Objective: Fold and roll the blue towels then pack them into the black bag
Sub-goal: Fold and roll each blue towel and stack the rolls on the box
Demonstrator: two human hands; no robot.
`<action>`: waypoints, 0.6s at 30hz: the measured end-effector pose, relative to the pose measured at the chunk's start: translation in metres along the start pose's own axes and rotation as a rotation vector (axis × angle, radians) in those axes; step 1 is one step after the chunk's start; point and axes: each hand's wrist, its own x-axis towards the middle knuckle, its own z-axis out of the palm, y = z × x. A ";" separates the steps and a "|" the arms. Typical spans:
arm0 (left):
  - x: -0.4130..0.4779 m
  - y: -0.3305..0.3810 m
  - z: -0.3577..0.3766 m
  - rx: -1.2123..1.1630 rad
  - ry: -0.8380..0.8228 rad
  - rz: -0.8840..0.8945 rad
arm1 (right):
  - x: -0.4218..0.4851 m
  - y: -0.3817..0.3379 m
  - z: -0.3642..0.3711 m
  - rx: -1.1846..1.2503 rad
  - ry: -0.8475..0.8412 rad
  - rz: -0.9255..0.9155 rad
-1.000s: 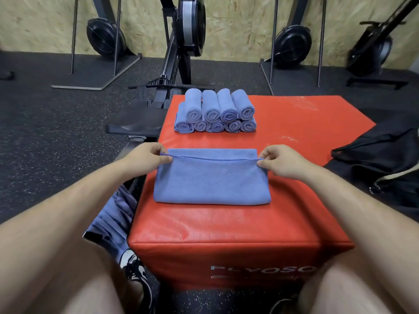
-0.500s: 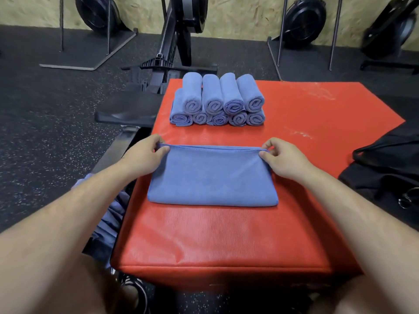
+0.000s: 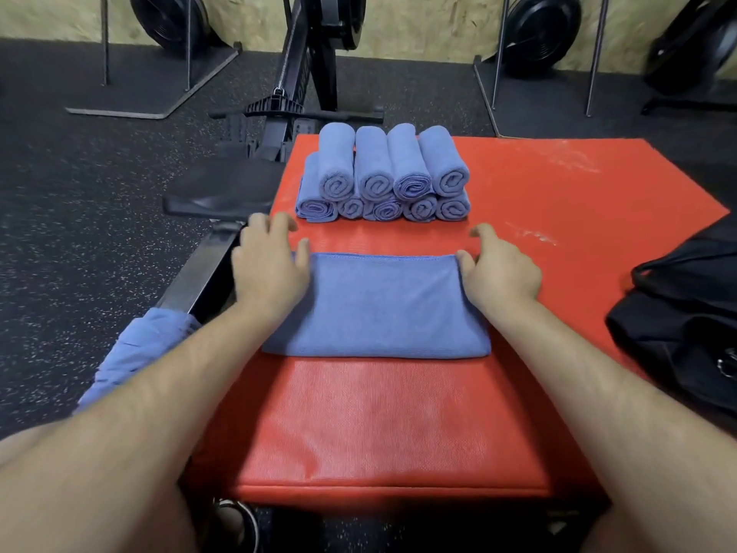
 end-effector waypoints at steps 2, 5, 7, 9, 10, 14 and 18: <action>-0.012 0.023 0.002 -0.088 -0.044 0.178 | -0.010 -0.014 -0.003 -0.104 0.122 -0.121; -0.032 0.044 0.018 -0.130 -0.308 0.321 | -0.033 -0.042 0.007 -0.003 0.067 -0.403; -0.039 0.047 0.031 -0.053 -0.475 0.305 | -0.048 -0.058 0.020 0.037 -0.120 -0.466; -0.039 0.046 0.036 -0.008 -0.552 0.282 | -0.056 -0.066 0.033 0.025 -0.263 -0.451; -0.039 0.046 0.037 0.003 -0.562 0.279 | -0.058 -0.065 0.039 0.022 -0.294 -0.440; -0.041 0.039 0.037 0.023 -0.547 0.249 | -0.053 -0.050 0.044 -0.016 -0.310 -0.387; -0.028 0.012 0.030 0.042 -0.529 0.147 | -0.042 -0.028 0.037 -0.076 -0.314 -0.280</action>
